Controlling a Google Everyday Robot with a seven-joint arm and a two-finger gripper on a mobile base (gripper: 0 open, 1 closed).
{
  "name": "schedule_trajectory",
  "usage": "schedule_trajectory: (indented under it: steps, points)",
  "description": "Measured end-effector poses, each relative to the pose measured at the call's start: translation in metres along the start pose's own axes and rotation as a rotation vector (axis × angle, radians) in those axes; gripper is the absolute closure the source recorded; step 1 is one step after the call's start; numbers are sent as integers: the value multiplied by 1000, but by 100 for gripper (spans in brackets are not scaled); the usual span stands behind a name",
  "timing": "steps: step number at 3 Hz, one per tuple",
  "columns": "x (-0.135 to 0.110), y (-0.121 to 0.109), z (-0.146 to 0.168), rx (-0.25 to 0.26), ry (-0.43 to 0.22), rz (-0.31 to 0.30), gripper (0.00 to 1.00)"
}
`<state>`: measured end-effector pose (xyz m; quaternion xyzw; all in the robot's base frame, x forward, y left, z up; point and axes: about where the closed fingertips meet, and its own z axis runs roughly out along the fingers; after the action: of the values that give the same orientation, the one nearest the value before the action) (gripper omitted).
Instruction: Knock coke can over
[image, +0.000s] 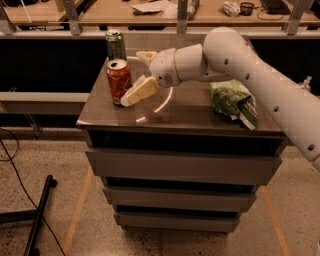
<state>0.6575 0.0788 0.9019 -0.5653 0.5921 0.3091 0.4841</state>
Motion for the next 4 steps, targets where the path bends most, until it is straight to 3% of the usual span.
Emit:
schedule_trajectory:
  steps: [1,2,3,4]
  points:
    - [13,0,19,-23,-30,42,0]
    - [12,0,20,-26,-33,41,0]
    - [13,-2,37,-46,-41,18,15]
    - [12,-2,43,-54,-44,13,38]
